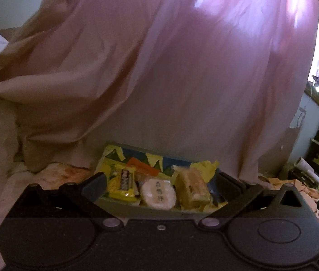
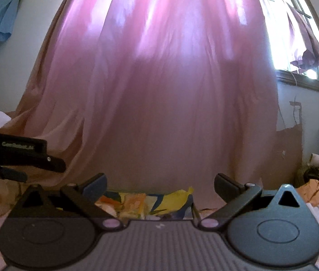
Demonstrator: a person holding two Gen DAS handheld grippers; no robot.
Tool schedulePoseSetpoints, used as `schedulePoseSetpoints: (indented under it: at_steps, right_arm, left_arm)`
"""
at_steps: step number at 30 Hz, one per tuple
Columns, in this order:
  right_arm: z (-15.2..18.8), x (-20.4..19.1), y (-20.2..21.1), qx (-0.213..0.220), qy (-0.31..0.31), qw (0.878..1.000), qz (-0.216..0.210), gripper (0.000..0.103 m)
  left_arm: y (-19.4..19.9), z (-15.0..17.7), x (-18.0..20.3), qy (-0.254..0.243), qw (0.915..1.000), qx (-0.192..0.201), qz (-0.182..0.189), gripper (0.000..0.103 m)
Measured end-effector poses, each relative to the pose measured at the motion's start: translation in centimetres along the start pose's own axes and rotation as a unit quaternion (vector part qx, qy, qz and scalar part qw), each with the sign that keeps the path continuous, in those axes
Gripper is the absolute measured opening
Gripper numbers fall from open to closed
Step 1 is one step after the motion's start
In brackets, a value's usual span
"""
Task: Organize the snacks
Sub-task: 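Move both tools back over the remaining snacks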
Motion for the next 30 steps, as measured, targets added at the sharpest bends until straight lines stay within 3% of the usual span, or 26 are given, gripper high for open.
schedulePoseSetpoints:
  at_steps: [14, 23, 30]
  right_arm:
    - [3.5, -2.7, 5.9, -0.046, -0.034, 0.998, 0.015, 0.103]
    - [5.4, -3.6, 7.7, -0.090, -0.036, 0.995, 0.009, 0.103]
    - [7.6, -4.9, 7.5, -0.155, -0.028, 0.988, -0.006, 0.103]
  left_arm:
    - [6.7, 6.1, -3.4, -0.020, 0.9997, -0.002, -0.013, 0.102]
    - [8.3, 9.8, -4.4, -0.048, 0.9985, -0.020, -0.017, 0.102]
    - [8.0, 12.1, -5.8, -0.051, 0.9969, -0.053, -0.028, 0.102]
Point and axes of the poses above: each gripper's, at about its wrist camera, not at the fingertips, and y roughly against the way its jaws point, x to its right, z to its underside, the point moved 1 cm from there along -y, roughly the way its jaws point, and after that the axes turned 9 degrees about -z, right-handed, at the moved point
